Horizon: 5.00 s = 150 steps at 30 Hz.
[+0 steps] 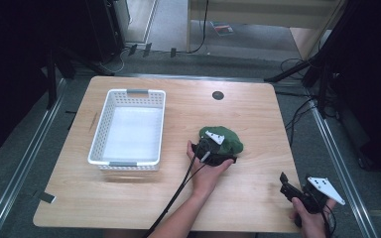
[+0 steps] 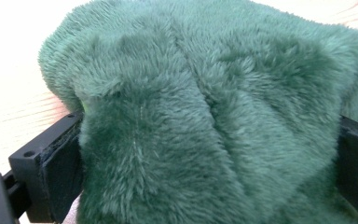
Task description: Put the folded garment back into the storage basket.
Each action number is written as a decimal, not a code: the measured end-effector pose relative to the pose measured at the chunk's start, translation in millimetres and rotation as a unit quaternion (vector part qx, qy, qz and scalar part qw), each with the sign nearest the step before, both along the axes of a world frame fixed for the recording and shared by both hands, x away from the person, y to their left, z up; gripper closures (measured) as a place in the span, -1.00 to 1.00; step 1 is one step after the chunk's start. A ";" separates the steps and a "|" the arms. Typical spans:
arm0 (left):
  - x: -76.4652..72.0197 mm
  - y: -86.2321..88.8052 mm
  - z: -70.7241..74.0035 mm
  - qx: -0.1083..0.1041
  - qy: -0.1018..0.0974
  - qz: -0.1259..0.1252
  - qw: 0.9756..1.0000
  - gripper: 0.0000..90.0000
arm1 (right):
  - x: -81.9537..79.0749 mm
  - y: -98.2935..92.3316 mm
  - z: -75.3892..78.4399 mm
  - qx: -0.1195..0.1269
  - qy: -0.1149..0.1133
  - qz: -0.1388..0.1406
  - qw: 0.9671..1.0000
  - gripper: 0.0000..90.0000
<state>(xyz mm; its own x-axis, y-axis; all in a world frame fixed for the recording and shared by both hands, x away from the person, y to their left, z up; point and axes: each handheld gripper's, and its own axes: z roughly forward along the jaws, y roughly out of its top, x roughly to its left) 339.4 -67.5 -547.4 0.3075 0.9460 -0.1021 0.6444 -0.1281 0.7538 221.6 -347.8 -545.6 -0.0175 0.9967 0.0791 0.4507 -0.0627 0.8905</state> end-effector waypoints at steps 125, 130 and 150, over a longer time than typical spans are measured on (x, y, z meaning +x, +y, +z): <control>38.5 286.3 51.5 -0.026 0.055 0.091 0.994 -0.42 | 1.1 1.5 -0.1 -0.008 0.004 -0.003 1.000 -0.70; 38.8 283.2 53.9 -0.015 0.073 0.094 0.993 -0.70 | 1.1 1.6 -0.1 -0.009 0.005 -0.003 1.000 -0.70; -8.5 306.5 109.3 -0.107 -0.081 0.046 0.990 -0.98 | 1.1 1.7 -0.1 -0.010 0.005 -0.002 1.000 -0.70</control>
